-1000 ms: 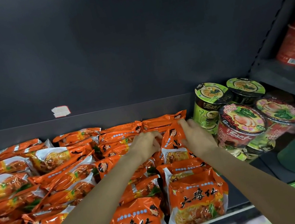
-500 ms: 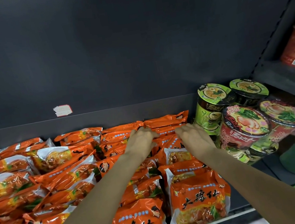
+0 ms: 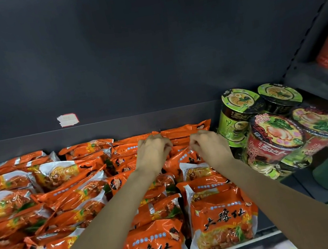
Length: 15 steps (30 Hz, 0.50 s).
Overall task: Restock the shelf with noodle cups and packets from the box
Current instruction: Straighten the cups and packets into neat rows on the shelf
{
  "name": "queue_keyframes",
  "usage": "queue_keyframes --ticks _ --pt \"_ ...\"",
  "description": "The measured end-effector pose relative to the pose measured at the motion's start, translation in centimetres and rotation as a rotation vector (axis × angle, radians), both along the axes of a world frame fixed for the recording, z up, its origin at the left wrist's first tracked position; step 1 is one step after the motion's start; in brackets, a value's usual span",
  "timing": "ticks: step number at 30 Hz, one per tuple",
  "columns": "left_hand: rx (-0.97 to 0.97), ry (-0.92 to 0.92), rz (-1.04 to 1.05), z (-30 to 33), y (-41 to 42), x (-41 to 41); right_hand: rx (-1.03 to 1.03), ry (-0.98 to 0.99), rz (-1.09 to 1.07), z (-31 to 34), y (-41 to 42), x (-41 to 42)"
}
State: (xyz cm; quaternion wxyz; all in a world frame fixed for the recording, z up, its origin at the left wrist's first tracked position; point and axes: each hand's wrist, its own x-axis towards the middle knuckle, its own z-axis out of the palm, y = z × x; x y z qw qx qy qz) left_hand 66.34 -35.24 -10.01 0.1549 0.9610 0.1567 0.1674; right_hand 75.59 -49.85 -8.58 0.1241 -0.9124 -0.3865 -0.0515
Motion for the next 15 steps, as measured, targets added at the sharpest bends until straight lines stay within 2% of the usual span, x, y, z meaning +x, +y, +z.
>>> queue_keyframes --ticks 3,10,12,15 --pt "-0.040 0.047 -0.006 0.0 0.1 -0.2 0.075 0.078 -0.061 -0.4 -0.4 -0.1" --pt "-0.042 0.151 -0.073 0.6 -0.2 -0.8 -0.147 0.060 -0.093 -0.9 -2.3 0.5" --pt "-0.002 0.120 -0.101 0.3 -0.5 -1.5 -0.158 0.012 -0.054 -1.0 -2.5 0.4" --pt "0.001 0.000 -0.132 0.1 -1.1 -2.4 -0.039 -0.106 0.065 -1.0 -3.0 -0.4"
